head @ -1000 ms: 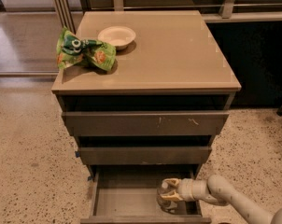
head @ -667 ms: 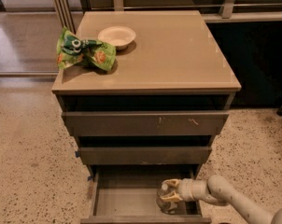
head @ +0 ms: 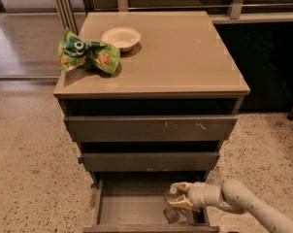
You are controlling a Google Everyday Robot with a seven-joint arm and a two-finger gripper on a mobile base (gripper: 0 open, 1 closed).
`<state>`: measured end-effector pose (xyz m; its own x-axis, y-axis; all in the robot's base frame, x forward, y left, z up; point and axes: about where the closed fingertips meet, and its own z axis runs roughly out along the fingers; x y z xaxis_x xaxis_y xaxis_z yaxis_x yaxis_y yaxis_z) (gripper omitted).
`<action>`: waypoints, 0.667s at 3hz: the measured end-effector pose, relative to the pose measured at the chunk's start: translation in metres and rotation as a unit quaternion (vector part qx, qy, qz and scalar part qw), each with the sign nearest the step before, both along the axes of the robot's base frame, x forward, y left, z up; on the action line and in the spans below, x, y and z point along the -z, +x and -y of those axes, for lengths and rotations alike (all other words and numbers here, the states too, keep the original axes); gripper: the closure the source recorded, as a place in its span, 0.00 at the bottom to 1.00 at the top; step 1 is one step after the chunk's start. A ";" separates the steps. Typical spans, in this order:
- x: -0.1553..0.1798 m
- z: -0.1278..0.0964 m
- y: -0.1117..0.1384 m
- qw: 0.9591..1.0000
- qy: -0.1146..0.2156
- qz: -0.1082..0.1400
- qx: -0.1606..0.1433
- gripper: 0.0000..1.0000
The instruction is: Pick water bottle from bottom drawer and place on counter
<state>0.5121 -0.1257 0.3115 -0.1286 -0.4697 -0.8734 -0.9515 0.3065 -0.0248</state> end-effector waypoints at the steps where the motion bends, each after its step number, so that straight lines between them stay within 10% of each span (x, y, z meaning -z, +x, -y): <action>1: -0.079 -0.011 -0.010 1.000 0.004 -0.004 0.013 1.00; 2: -0.157 -0.041 -0.037 0.999 0.006 -0.038 0.008 1.00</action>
Offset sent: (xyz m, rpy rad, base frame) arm -0.0284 0.0286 0.3819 -0.1901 -0.0386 0.0197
